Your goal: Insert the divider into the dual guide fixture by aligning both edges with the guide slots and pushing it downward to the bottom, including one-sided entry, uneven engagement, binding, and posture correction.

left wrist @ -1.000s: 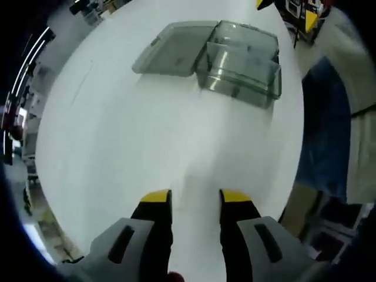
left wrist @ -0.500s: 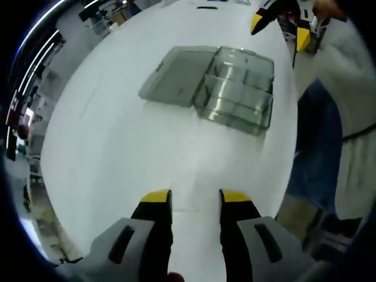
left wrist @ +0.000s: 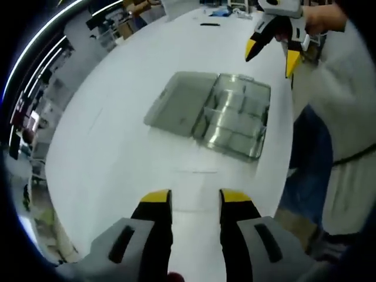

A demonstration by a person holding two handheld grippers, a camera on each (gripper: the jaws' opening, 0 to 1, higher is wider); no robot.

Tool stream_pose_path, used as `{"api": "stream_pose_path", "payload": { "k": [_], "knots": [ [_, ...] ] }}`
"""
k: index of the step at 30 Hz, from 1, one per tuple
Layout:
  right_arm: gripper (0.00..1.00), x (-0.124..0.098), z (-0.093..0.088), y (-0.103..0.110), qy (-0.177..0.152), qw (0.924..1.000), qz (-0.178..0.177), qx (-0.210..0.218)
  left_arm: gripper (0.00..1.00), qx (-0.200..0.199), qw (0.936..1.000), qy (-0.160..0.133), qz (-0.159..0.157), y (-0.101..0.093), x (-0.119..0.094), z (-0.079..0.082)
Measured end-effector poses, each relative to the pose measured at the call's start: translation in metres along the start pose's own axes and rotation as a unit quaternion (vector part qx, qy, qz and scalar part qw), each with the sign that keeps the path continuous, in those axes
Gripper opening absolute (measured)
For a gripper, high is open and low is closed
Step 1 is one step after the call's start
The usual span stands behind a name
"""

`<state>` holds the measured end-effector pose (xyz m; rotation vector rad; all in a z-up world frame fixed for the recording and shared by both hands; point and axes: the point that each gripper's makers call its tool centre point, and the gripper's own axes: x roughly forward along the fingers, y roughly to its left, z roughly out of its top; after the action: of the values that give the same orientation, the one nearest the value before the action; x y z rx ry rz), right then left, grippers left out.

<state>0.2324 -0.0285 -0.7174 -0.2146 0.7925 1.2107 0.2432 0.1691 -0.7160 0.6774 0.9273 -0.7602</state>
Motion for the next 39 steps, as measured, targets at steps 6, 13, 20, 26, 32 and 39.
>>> {"api": "stream_pose_path", "payload": {
  "k": [6,13,20,26,32,39],
  "knots": [
    [0.50,0.001,0.002,-0.001,0.000,1.0000,0.004,0.001,0.27,-0.003,0.9998,-0.018,0.009,0.000,-0.007,0.013],
    [0.50,0.002,0.006,-0.004,-0.001,1.0000,0.005,0.001,0.27,-0.003,0.9989,-0.042,0.020,-0.003,-0.018,0.031],
    [0.48,0.002,0.010,-0.004,-0.012,0.9997,0.008,0.017,0.27,-0.001,0.9976,-0.063,0.029,-0.006,-0.025,0.045],
    [0.47,0.001,0.010,-0.006,-0.015,0.9997,0.007,0.019,0.27,-0.005,0.9964,-0.078,0.033,-0.011,-0.028,0.053],
    [0.46,0.000,0.010,-0.006,-0.017,0.9996,0.006,0.024,0.27,-0.008,0.9948,-0.096,0.035,-0.019,-0.031,0.065],
    [0.45,-0.003,0.013,-0.007,-0.024,0.9990,0.008,0.036,0.27,-0.006,0.9928,-0.114,0.037,-0.024,-0.032,0.076]
  ]
}}
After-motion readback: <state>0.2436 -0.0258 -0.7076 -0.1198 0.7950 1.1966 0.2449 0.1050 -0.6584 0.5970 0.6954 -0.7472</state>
